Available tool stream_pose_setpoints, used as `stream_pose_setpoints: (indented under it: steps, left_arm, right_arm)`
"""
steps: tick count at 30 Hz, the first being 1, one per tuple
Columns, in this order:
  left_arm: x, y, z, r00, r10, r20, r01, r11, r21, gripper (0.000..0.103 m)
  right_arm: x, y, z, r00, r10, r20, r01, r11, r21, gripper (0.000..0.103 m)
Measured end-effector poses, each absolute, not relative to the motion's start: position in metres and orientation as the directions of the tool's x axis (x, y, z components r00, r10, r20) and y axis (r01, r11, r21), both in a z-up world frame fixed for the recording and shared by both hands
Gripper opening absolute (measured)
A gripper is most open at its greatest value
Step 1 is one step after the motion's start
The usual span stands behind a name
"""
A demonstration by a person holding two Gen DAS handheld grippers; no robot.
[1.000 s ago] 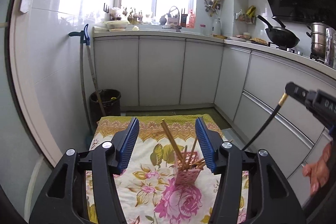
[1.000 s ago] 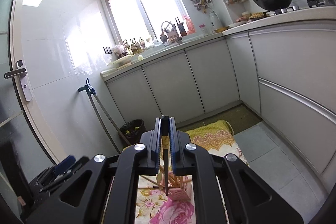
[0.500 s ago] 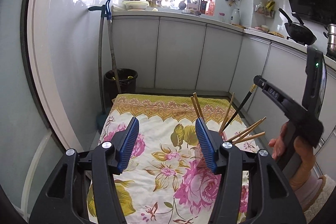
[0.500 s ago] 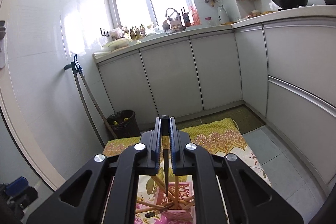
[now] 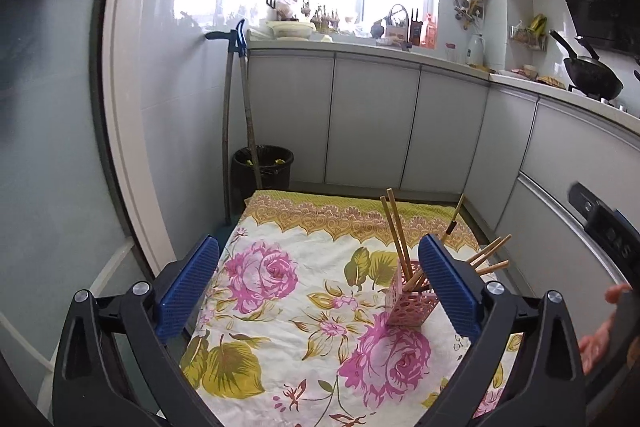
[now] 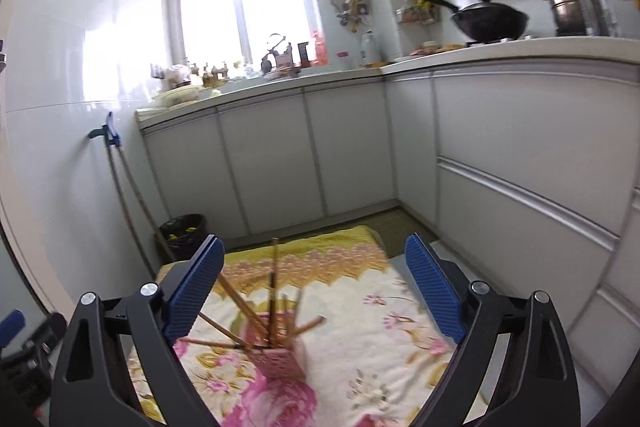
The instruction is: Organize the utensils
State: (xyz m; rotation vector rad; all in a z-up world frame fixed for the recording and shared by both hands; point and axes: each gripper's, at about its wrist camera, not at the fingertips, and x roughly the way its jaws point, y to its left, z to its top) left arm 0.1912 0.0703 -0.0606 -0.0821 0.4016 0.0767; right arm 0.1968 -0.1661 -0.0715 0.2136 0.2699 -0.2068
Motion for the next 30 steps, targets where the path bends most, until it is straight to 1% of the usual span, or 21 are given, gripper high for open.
stream_pose_setpoints:
  steps: [2,4,6,7,8,9,11,12,14,16,19,22,25,30]
  left_arm:
    - [0.171,0.066,-0.055,0.922,0.048,-0.384,-0.085,0.993,-0.08,0.096]
    - [0.152,0.058,-0.05,0.922,0.01,-0.388,-0.056,0.993,-0.108,0.094]
    - [0.13,0.046,-0.047,0.92,-0.021,-0.392,-0.026,0.993,-0.113,0.084]
    - [0.117,0.039,-0.045,0.922,-0.026,-0.387,-0.015,0.994,-0.104,0.071]
    - [0.105,0.033,-0.043,0.925,-0.026,-0.379,-0.01,0.996,-0.091,0.062]
    - [0.094,0.026,-0.041,0.927,-0.025,-0.375,-0.005,0.997,-0.077,0.059]
    - [0.076,0.017,-0.04,0.926,-0.029,-0.375,0.006,0.998,-0.061,0.051]
    - [0.068,0.014,-0.04,0.927,-0.026,-0.375,0.005,0.998,-0.056,0.049]
    - [0.056,0.01,-0.039,0.927,-0.013,-0.376,-0.004,0.999,-0.043,0.049]
    - [0.047,0.011,-0.036,0.926,-0.024,-0.378,0.003,0.999,-0.054,0.049]
    - [0.034,0.009,-0.03,0.933,-0.004,-0.36,-0.008,0.999,-0.032,0.036]
    - [0.025,0.004,-0.027,0.934,-0.018,-0.356,0.008,0.999,-0.031,0.035]
    - [0.018,-0.002,-0.027,0.938,-0.02,-0.347,0.017,1.0,-0.012,0.032]
    - [0.016,-0.003,-0.029,0.937,-0.023,-0.348,0.013,0.999,-0.03,0.032]
  right_arm:
    - [0.159,-0.177,-0.07,0.937,-0.211,-0.278,0.268,0.945,0.186,0.093]
    - [0.127,-0.184,-0.07,0.917,-0.255,-0.305,0.321,0.929,0.187,0.093]
    - [0.097,-0.186,-0.073,0.896,-0.288,-0.338,0.362,0.915,0.18,0.093]
    - [0.083,-0.185,-0.075,0.89,-0.29,-0.353,0.368,0.912,0.179,0.093]
    - [0.072,-0.184,-0.077,0.881,-0.301,-0.365,0.382,0.908,0.174,0.092]
    - [0.06,-0.184,-0.078,0.873,-0.319,-0.369,0.402,0.899,0.173,0.091]
    - [0.041,-0.184,-0.078,0.873,-0.31,-0.376,0.402,0.894,0.197,0.075]
    - [0.036,-0.184,-0.077,0.869,-0.301,-0.392,0.401,0.894,0.202,0.07]
    - [0.031,-0.184,-0.077,0.855,-0.279,-0.437,0.393,0.899,0.195,0.056]
    - [0.023,-0.182,-0.079,0.856,-0.238,-0.459,0.365,0.907,0.209,0.055]
    - [0.005,-0.173,-0.078,0.875,-0.213,-0.434,0.326,0.923,0.206,0.05]
    - [-0.005,-0.17,-0.077,0.884,-0.173,-0.434,0.29,0.931,0.221,0.049]
    - [-0.011,-0.172,-0.076,0.893,-0.159,-0.422,0.273,0.935,0.226,0.049]
    - [-0.013,-0.175,-0.075,0.896,-0.155,-0.415,0.266,0.937,0.224,0.049]
